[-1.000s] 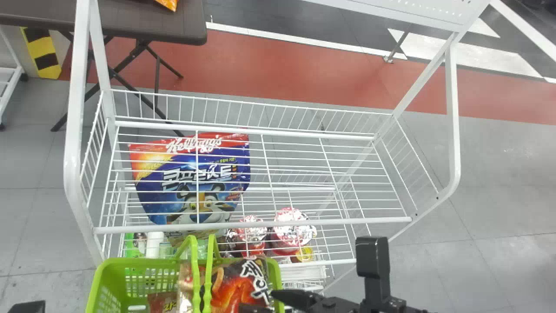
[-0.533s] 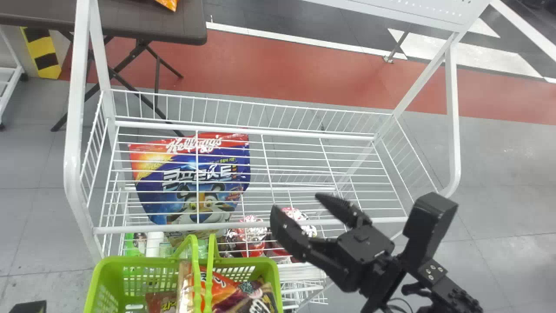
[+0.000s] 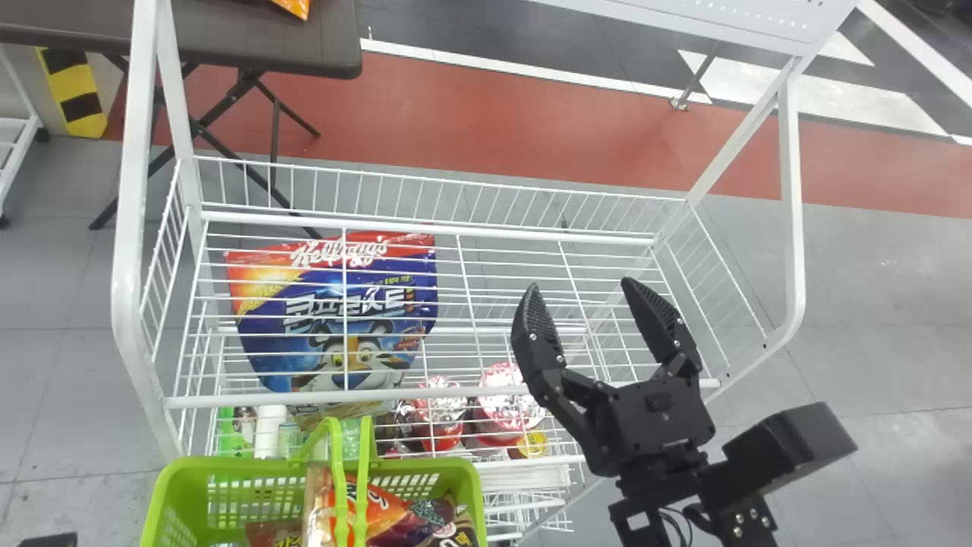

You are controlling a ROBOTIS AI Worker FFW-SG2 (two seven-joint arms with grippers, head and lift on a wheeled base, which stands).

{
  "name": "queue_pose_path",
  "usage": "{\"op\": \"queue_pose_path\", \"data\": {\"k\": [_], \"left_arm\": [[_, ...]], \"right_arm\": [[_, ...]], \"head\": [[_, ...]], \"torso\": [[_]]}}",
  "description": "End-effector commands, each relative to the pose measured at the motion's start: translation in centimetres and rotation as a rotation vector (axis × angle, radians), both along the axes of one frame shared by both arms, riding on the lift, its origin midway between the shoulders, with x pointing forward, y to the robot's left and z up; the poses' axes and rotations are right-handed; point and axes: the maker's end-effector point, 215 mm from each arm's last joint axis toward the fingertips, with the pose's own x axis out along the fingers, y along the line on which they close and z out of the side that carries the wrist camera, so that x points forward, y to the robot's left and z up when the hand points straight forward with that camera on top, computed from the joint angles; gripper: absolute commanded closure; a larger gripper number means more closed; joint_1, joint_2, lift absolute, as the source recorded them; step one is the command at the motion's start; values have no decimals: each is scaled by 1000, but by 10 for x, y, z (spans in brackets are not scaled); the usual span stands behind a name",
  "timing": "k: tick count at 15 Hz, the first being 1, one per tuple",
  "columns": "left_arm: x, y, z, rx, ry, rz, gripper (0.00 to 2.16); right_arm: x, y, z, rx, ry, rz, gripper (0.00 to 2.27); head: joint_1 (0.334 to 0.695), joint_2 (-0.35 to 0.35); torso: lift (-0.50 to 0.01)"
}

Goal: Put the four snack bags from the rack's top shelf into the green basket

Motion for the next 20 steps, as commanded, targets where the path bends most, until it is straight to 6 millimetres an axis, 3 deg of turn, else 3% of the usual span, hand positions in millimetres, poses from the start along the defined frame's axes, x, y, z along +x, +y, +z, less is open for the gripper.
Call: {"op": "queue_pose_path", "data": {"k": [1, 20], "left_arm": [[0, -1, 1, 0, 0, -1, 2121], [1, 0, 0, 3, -2, 1, 2118]], "right_arm": [[-1, -1, -4, 13, 8, -1, 29], [-1, -15, 3, 41, 7, -25, 33]], "head": [[695, -350], [695, -350]], "torso": [[0], [0]]}}
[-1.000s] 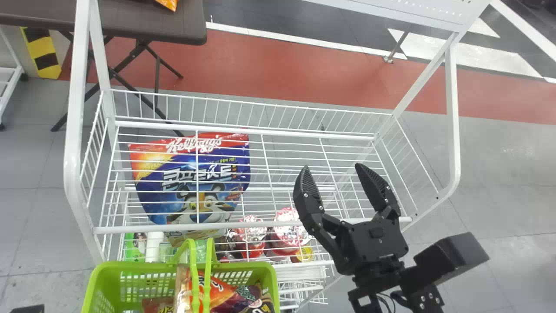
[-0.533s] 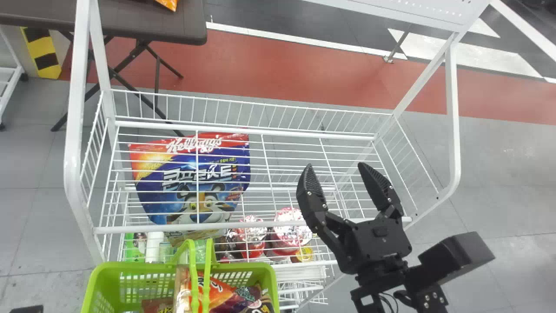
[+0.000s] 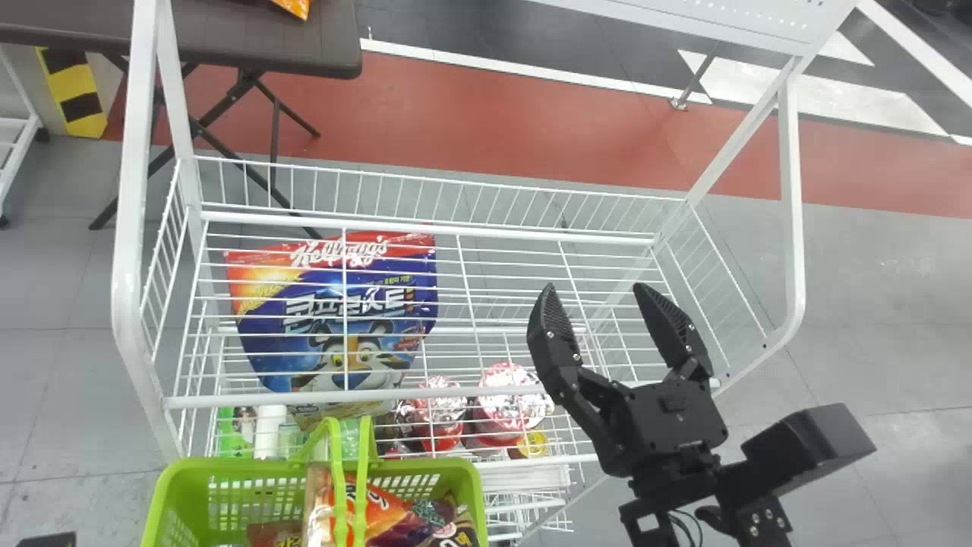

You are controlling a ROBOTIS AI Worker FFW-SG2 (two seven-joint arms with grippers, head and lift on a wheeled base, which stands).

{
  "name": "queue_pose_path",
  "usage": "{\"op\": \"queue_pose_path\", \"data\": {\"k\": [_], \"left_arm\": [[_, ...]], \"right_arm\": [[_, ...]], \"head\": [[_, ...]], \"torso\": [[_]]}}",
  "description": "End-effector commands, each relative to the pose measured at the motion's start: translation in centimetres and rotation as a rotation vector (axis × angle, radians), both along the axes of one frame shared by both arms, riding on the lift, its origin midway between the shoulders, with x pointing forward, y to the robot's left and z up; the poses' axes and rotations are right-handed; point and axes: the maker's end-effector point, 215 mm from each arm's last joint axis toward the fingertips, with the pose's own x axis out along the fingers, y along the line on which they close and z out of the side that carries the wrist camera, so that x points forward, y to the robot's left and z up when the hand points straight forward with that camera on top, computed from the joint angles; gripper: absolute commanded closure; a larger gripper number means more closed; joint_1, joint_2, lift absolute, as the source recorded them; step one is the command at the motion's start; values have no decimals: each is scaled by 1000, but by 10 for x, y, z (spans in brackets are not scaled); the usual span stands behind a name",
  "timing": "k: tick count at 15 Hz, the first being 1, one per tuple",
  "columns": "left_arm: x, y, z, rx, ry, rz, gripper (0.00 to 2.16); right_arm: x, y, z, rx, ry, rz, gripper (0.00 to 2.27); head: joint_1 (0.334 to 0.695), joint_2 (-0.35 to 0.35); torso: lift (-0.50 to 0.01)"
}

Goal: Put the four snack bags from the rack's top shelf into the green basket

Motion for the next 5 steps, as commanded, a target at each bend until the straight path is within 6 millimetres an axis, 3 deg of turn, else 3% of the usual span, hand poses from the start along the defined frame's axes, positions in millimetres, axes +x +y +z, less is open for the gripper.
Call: {"op": "queue_pose_path", "data": {"k": [1, 5], "left_arm": [[1, 0, 0, 1, -1, 0, 2121], [1, 0, 0, 1, -2, 0, 2121]], "right_arm": [[0, -2, 0, 6, 1, -3, 33], [0, -2, 2, 8, 1, -3, 33]], "head": [[695, -350], [695, -350]], "torso": [[0], [0]]}}
